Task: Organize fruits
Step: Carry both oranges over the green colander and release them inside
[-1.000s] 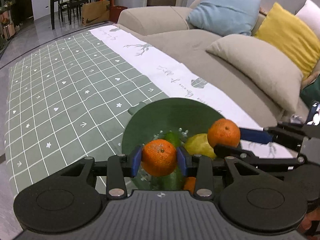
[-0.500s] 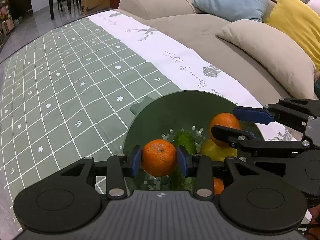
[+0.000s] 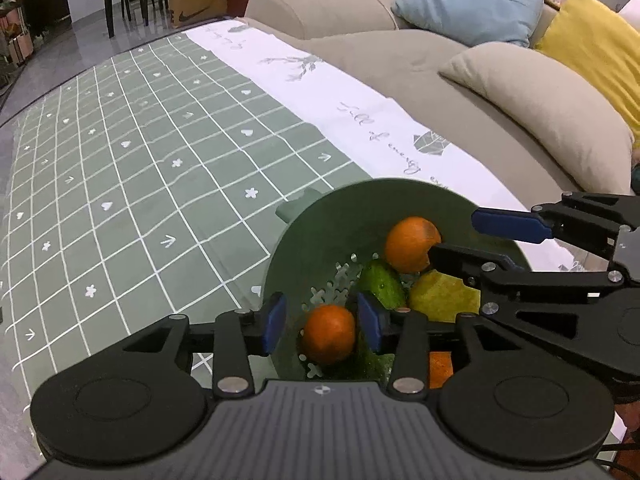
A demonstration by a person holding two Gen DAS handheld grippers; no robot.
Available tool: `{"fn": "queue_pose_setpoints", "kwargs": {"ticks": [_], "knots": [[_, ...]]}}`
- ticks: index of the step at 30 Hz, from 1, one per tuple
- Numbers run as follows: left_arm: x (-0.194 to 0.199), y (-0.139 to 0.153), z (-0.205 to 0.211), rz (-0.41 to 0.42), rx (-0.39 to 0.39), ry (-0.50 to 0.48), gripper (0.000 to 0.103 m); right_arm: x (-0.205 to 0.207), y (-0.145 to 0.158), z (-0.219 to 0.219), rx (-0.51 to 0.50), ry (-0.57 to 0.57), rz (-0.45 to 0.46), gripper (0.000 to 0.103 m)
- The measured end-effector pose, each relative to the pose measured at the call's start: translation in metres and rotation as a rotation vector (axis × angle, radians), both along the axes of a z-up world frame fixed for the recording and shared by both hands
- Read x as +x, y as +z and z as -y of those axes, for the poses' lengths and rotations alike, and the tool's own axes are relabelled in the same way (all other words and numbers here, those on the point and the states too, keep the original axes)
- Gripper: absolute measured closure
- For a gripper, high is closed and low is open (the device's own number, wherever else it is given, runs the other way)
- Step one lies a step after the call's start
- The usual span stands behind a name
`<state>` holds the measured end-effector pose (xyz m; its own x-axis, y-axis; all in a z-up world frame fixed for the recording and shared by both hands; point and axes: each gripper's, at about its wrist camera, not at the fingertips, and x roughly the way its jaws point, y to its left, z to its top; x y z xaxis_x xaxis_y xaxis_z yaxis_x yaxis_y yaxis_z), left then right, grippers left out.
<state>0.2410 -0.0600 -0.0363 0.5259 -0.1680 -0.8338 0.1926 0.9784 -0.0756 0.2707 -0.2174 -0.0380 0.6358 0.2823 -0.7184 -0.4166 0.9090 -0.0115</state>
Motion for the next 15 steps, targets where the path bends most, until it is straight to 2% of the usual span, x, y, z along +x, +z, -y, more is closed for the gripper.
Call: {"fn": "queue_pose_setpoints", "kwargs": {"ticks": [8, 15], "knots": [[-0.028, 0.030, -0.013, 0.063, -0.033, 0.034, 0.047, -0.018, 0.019, -0.004, -0.002, -0.006, 0.032, 0.054], [-0.062, 0.048, -0.021, 0.104, -0.026, 0.045, 0.045, -0.053, 0.035, -0.007, 0.040, -0.034, 0.059, 0.043]]}}
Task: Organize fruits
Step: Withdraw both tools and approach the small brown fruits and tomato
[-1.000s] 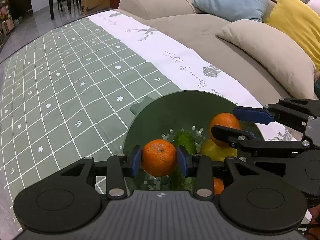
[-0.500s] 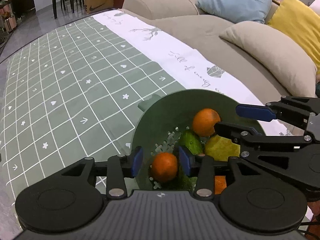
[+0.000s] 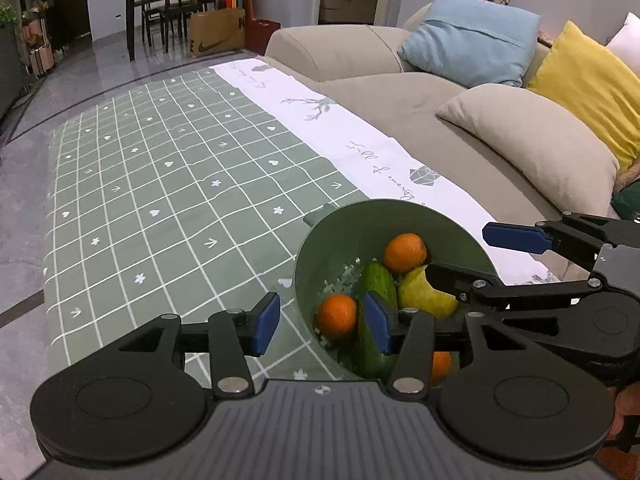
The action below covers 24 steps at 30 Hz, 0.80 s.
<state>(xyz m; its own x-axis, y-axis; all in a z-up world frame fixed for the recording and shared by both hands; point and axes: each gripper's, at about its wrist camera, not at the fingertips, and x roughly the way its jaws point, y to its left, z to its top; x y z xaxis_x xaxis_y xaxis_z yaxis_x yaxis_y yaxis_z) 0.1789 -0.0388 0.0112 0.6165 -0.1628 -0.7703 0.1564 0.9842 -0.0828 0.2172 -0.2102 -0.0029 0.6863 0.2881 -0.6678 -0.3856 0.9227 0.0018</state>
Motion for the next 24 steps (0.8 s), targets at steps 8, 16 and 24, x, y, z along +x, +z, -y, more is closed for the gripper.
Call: {"fn": "queue_pose_setpoints", "kwargs": {"ticks": [8, 16, 24], "knots": [[-0.037, 0.003, -0.007, 0.023, -0.012, 0.017, 0.044, -0.046, 0.010, -0.001, 0.042, -0.041, 0.027, 0.039], [-0.066, -0.005, -0.019, 0.013, -0.020, 0.042, 0.044, -0.083, 0.002, 0.004, 0.073, -0.101, 0.010, 0.039], [-0.093, -0.035, -0.022, -0.047, 0.004, 0.038, 0.044, -0.114, -0.032, 0.000, 0.049, -0.108, -0.074, 0.039]]}}
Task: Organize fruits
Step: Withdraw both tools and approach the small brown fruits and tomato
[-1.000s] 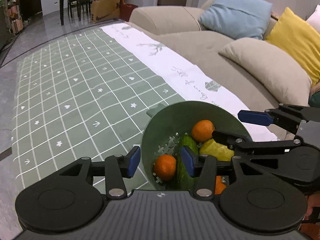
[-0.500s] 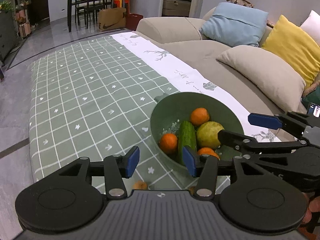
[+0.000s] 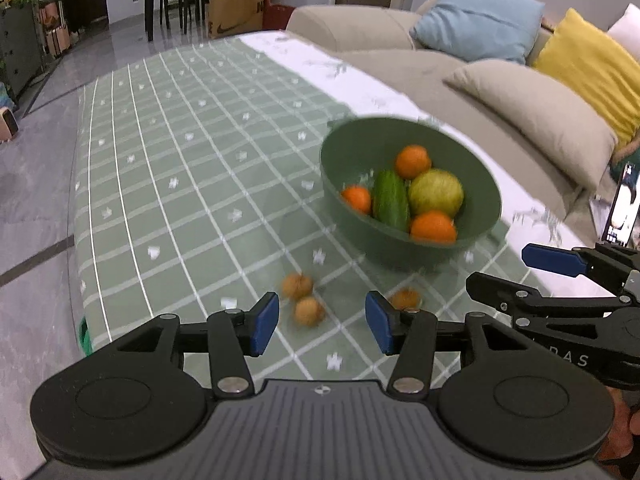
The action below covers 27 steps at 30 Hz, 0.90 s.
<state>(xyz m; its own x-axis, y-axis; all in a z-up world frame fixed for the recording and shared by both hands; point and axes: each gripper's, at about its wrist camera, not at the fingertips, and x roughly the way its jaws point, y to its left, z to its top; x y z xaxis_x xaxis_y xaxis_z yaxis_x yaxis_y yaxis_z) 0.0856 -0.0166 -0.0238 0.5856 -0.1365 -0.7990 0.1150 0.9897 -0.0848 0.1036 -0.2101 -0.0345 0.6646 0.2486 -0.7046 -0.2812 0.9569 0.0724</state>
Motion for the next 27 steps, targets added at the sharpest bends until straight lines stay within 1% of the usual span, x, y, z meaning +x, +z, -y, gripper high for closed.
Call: {"fn": "queue_pose_setpoints", "kwargs": {"ticks": [5, 7, 10, 12, 19, 24, 27], "knots": [[-0.010, -0.021, -0.003, -0.039, -0.014, -0.008, 0.044, -0.008, -0.021, -0.009, -0.017, 0.041, -0.037, 0.040], [-0.010, -0.028, -0.004, -0.054, -0.023, -0.003, 0.045, -0.008, -0.028, -0.013, -0.022, 0.058, -0.052, 0.047], [-0.011, -0.036, -0.005, -0.062, -0.039, 0.008, 0.048, -0.006, -0.037, -0.016, -0.026, 0.072, -0.073, 0.053], [-0.010, -0.040, -0.005, -0.061, -0.043, 0.018, 0.049, -0.002, -0.040, -0.017, -0.023, 0.075, -0.086, 0.056], [0.001, -0.049, -0.009, -0.043, -0.072, 0.057, 0.052, 0.011, -0.049, -0.021, 0.019, 0.058, -0.120, 0.072], [0.016, -0.053, -0.011, -0.054, -0.083, 0.083, 0.053, 0.025, -0.051, -0.021, 0.062, 0.034, -0.128, 0.076], [0.024, -0.057, -0.011, -0.066, -0.087, 0.092, 0.053, 0.034, -0.053, -0.021, 0.088, 0.018, -0.139, 0.077]]}}
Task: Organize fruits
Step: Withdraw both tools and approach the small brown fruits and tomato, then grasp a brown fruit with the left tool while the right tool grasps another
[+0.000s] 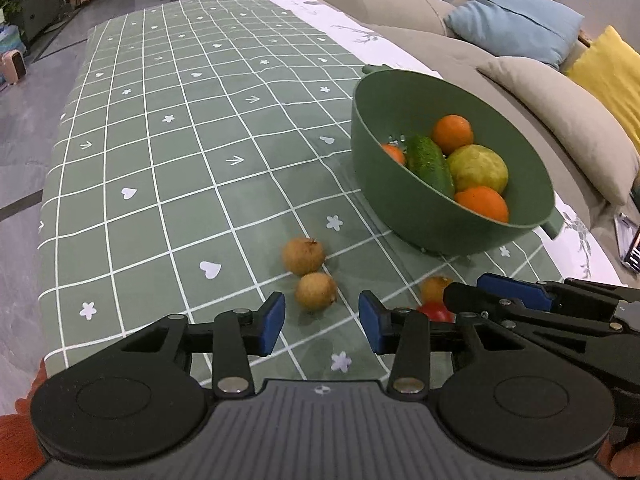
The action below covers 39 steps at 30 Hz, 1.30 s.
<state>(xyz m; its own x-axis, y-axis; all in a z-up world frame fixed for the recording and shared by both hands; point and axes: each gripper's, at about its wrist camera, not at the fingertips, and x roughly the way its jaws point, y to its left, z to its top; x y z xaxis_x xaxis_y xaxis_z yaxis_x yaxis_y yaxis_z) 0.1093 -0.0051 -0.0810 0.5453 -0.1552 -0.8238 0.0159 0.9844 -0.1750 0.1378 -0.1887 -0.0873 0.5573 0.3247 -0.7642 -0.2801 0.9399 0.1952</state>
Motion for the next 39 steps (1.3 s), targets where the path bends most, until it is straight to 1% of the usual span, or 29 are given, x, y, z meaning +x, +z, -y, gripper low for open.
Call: {"fn": "queue_pose_setpoints", "kwargs": {"ticks": [7, 13, 14, 15, 17, 23, 26, 30, 39], "knots": [[0.013, -0.011, 0.001, -0.029, -0.004, -0.003, 0.054, 0.014, -0.010, -0.002, 0.023, -0.024, -0.048, 0.078], [0.018, -0.017, 0.001, -0.048, -0.009, -0.003, 0.062, 0.022, -0.018, 0.000, 0.043, -0.034, -0.079, 0.078], [0.018, -0.018, 0.000, -0.049, -0.010, -0.006, 0.065, 0.023, -0.018, 0.000, 0.046, -0.033, -0.083, 0.080], [0.019, -0.019, 0.000, -0.051, -0.009, -0.007, 0.067, 0.023, -0.019, 0.001, 0.050, -0.032, -0.088, 0.083], [0.019, -0.019, -0.001, -0.050, -0.011, -0.006, 0.072, 0.024, -0.020, 0.001, 0.060, -0.032, -0.093, 0.083], [0.018, -0.018, 0.001, -0.050, -0.008, -0.006, 0.074, 0.024, -0.019, 0.000, 0.059, -0.033, -0.087, 0.084], [0.014, -0.013, 0.001, -0.046, -0.008, -0.006, 0.074, 0.021, -0.015, 0.003, 0.059, -0.030, -0.072, 0.084], [0.007, -0.002, 0.002, -0.043, -0.031, -0.016, 0.074, 0.015, -0.006, 0.004, 0.048, -0.017, -0.048, 0.084], [-0.007, 0.034, 0.015, -0.003, -0.070, -0.055, 0.074, -0.004, 0.020, 0.012, 0.011, 0.004, 0.005, 0.084]]}}
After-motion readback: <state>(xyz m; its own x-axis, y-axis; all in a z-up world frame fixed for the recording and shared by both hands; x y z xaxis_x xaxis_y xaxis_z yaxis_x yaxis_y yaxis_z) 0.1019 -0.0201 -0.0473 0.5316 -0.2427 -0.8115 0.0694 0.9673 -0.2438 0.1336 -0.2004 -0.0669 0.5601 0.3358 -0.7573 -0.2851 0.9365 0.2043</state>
